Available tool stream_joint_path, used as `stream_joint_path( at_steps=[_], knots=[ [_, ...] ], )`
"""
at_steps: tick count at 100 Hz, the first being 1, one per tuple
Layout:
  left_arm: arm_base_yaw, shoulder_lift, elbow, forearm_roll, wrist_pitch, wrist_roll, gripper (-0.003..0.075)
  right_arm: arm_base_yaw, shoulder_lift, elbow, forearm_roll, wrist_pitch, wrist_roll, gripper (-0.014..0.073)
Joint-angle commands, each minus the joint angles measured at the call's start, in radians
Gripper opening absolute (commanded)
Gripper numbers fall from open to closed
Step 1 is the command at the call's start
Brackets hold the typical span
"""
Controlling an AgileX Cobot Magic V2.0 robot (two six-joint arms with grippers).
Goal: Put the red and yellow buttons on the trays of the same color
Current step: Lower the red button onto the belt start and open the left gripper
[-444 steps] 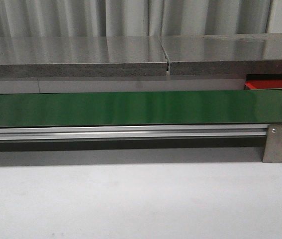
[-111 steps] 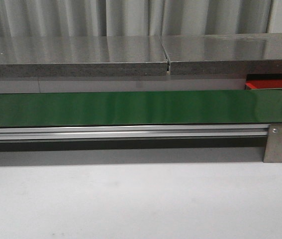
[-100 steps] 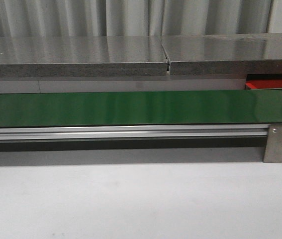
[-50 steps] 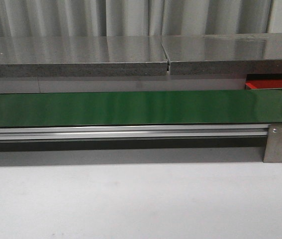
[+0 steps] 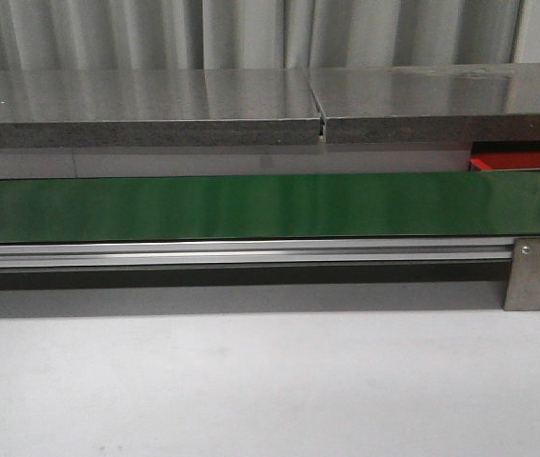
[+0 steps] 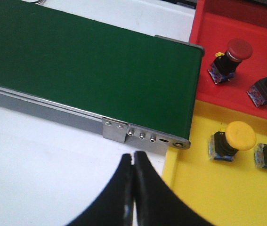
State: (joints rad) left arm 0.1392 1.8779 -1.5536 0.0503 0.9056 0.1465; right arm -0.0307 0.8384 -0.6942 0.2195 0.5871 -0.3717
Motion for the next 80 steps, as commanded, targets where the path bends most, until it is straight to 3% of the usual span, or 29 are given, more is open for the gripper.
stream_joint_path(
  at_steps=[1, 52, 62, 80],
  knots=[
    [-0.006, -0.041, -0.034, 0.012, -0.019, 0.001, -0.0019, 0.001, -0.008, -0.026, 0.008, -0.058, -0.006, -0.0068],
    [-0.006, -0.016, -0.034, 0.005, -0.007, -0.003, 0.0002, 0.001, -0.008, -0.026, 0.008, -0.058, -0.006, -0.0068],
    [-0.006, -0.016, -0.034, 0.003, 0.005, -0.003, 0.0126, 0.001, -0.008, -0.026, 0.008, -0.058, -0.006, -0.0068],
    [-0.008, -0.016, -0.034, -0.004, 0.021, -0.003, 0.0507, 0.001, -0.008, -0.026, 0.008, -0.058, -0.006, -0.0068]
  ],
)
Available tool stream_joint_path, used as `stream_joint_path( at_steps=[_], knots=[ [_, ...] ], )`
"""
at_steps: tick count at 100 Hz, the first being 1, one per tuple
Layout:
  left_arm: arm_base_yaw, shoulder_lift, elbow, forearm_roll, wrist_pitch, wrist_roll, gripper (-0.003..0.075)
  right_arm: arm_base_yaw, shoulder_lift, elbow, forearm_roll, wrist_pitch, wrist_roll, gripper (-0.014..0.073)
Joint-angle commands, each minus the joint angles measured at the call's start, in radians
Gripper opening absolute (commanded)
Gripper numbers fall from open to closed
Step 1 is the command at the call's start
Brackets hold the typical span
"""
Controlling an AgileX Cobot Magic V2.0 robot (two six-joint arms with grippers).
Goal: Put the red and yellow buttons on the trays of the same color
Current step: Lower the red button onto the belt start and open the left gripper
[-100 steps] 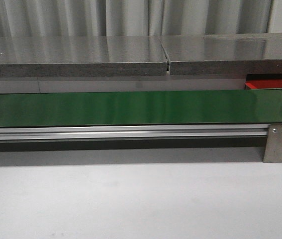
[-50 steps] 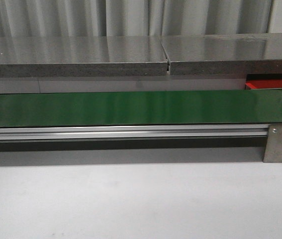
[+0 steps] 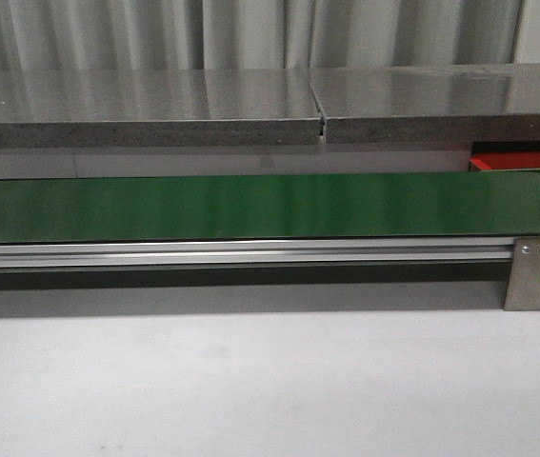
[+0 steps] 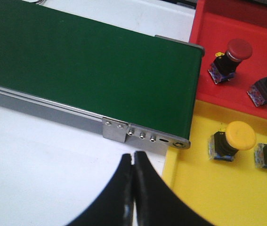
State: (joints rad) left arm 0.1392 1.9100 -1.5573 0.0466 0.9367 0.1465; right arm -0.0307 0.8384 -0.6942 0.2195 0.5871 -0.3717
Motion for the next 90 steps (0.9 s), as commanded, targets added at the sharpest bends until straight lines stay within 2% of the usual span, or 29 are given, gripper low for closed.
stream_joint_path(
  at_steps=[1, 6, 12, 34, 61, 90],
  knots=[
    [-0.008, -0.048, -0.03, 0.0, -0.01, -0.003, 0.0519, 0.001, -0.008, -0.026, 0.008, -0.058, -0.006, -0.0068],
    [-0.008, -0.053, -0.03, -0.005, -0.01, -0.003, 0.0585, 0.001, -0.008, -0.026, 0.008, -0.058, -0.006, -0.0068],
    [-0.008, -0.064, -0.03, -0.01, -0.01, -0.003, 0.0613, 0.001, -0.008, -0.026, 0.008, -0.058, -0.006, -0.0068],
    [-0.008, -0.112, -0.086, -0.074, 0.003, -0.003, 0.061, 0.001, -0.008, -0.026, 0.008, -0.058, -0.006, -0.0068],
    [0.004, -0.117, -0.195, -0.074, 0.036, -0.008, 0.0611, 0.001, -0.008, -0.026, 0.008, -0.058, -0.006, -0.0068],
    [0.162, -0.098, -0.192, -0.066, 0.05, -0.118, 0.061, 0.001, -0.008, -0.026, 0.008, -0.058, -0.006, -0.0068]
  ],
)
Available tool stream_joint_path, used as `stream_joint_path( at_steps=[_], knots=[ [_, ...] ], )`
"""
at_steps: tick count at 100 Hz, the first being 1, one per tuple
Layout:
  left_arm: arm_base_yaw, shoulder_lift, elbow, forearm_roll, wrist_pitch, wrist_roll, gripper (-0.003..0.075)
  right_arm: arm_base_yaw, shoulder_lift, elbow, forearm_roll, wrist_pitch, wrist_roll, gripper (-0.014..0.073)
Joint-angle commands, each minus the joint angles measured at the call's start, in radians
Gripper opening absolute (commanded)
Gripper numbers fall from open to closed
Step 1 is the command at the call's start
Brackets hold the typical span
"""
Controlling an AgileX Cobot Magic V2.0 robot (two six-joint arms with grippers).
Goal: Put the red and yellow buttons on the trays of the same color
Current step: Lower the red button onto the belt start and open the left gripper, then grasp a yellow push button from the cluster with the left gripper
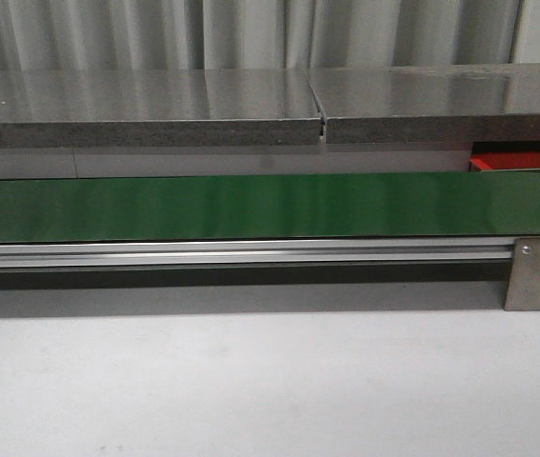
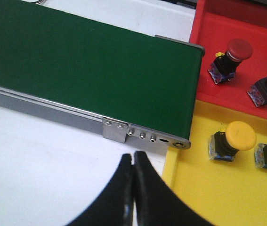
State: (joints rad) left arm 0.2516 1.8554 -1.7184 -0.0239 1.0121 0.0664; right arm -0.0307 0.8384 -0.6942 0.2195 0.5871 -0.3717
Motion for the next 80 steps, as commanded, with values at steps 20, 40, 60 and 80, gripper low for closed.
stream_joint_path(
  at_steps=[20, 40, 60, 80],
  knots=[
    [0.175, -0.033, -0.025, 0.006, -0.034, -0.045, 0.0608, 0.001, -0.008, -0.026, 0.008, -0.058, -0.006, -0.0068],
    [0.244, 0.019, -0.025, -0.003, -0.049, -0.045, 0.0608, 0.001, -0.008, -0.026, 0.008, -0.058, -0.006, -0.0068],
    [0.273, 0.073, -0.025, -0.003, -0.118, -0.045, 0.0608, 0.001, -0.008, -0.026, 0.008, -0.058, -0.006, -0.0068],
    [0.28, 0.132, -0.025, -0.003, -0.172, -0.045, 0.0608, 0.001, -0.008, -0.026, 0.008, -0.058, -0.006, -0.0068]
  ],
)
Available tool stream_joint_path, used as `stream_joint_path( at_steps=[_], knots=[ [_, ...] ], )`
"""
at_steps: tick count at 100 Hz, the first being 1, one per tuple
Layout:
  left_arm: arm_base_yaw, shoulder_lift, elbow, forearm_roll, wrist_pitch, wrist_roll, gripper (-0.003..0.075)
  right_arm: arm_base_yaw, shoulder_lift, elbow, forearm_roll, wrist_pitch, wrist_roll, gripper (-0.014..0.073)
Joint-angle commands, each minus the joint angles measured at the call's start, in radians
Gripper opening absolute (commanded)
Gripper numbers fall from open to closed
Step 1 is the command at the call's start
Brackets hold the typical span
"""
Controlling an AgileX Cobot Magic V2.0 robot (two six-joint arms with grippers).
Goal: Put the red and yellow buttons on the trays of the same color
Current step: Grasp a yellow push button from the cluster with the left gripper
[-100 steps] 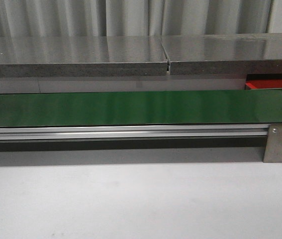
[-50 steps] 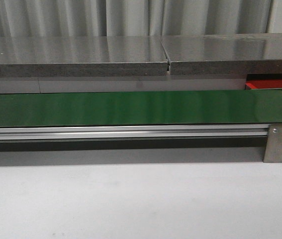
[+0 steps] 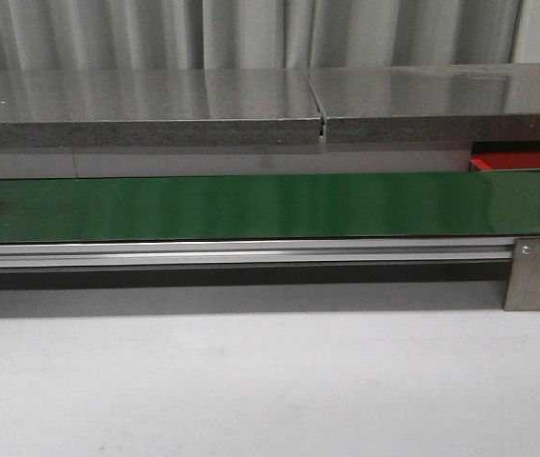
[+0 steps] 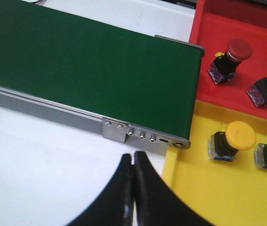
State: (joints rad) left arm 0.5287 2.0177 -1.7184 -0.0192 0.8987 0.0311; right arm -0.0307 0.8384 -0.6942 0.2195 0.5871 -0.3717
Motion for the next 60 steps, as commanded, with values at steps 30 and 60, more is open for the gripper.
stream_joint_path(
  at_steps=[30, 60],
  knots=[
    [0.003, 0.06, -0.06, 0.019, -0.083, -0.01, 0.0608, 0.001, -0.008, -0.026, 0.008, -0.058, -0.006, -0.0068],
    [0.003, 0.096, -0.107, 0.019, -0.127, -0.01, 0.0608, 0.001, -0.008, -0.026, 0.008, -0.058, -0.006, -0.0068]
  ],
)
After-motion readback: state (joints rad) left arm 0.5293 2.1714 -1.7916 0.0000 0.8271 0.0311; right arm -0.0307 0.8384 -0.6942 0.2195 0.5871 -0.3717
